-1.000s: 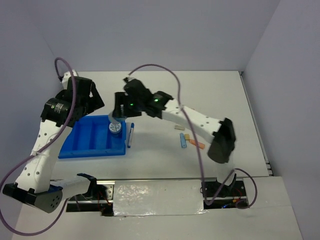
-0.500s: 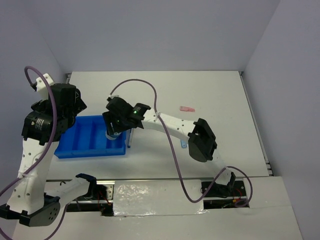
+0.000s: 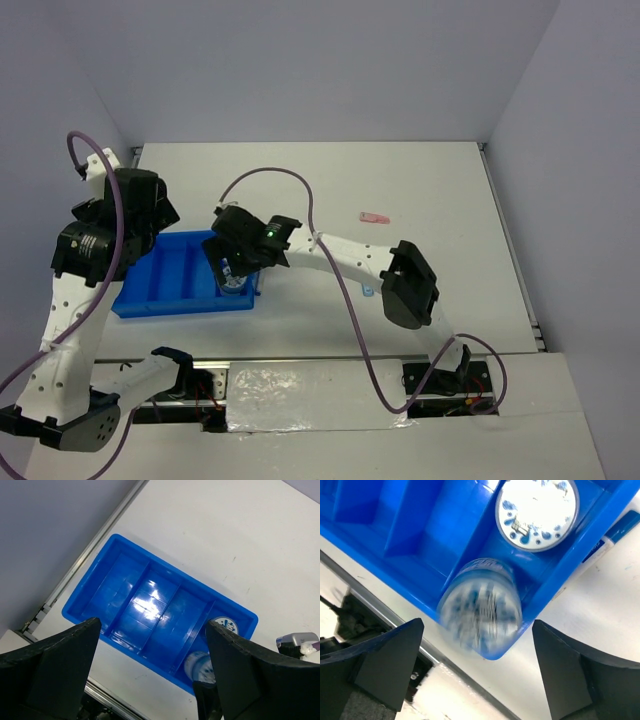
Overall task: Sort the stationery into containers
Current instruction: Place the stationery in the storage box, then pick up the pen from the center of the board.
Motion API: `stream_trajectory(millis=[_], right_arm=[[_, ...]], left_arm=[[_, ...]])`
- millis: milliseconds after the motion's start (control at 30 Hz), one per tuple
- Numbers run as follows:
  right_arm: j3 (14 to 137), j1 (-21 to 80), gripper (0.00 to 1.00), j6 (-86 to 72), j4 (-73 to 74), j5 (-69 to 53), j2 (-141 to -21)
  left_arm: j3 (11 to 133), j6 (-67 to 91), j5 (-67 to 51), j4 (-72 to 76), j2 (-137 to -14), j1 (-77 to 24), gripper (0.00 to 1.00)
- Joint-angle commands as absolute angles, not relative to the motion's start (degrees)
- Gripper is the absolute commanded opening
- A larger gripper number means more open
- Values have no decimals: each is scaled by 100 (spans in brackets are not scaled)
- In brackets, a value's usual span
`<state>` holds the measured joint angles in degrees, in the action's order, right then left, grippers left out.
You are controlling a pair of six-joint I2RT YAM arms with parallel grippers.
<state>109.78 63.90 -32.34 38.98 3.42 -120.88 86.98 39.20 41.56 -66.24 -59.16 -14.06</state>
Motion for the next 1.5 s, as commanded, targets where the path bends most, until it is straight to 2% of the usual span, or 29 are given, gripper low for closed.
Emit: stream_trajectory(millis=[0,167,200,267,333,400,500,533,600,733,867,1467], right_arm=[[11556,6442,100,-3234,3955,316,-11927],[11489,6329,100,-3636,3806,693,-11366],[11374,6285,100,-3856,3893,1242,-11034],[10832,5943,100,-4941,4269,1738,-10724],[10060,5548,97,-5525,4412,1705,-10389],[9792,5415,94,-5598,4438,1670,-10449],[9940,5291,83,-5590,4658,1425,-11062],[10001,5291,75,-5529,4580,1328,-11196],[10020,5282,66,-5458,4282,1100,-11495],[10414,5282,56,-5388,4262,897,-12066],[10837,5300,56,-5212,4210,704,-12523],[10916,5361,57,-5203,4157,387,-13210]], left_arm=[[8675,3570,3886,-6293,-5967,-1433,99],[8780,3349,3744,-6258,-6126,-1433,99],[8806,3314,3735,-6258,-6143,-1433,99],[8815,3296,3683,-6249,-6144,-1433,99],[8763,3278,3542,-6205,-6109,-1433,99],[8710,3270,3428,-6153,-6082,-1433,99],[8701,3261,3244,-6135,-6056,-1441,100],[8710,3252,3139,-6135,-6047,-1441,99],[8719,3252,3050,-6126,-6056,-1450,99],[8614,3243,2936,-6091,-6003,-1459,99],[8508,3182,2857,-6056,-5950,-1468,99],[8280,2962,2892,-5915,-5933,-1617,99]])
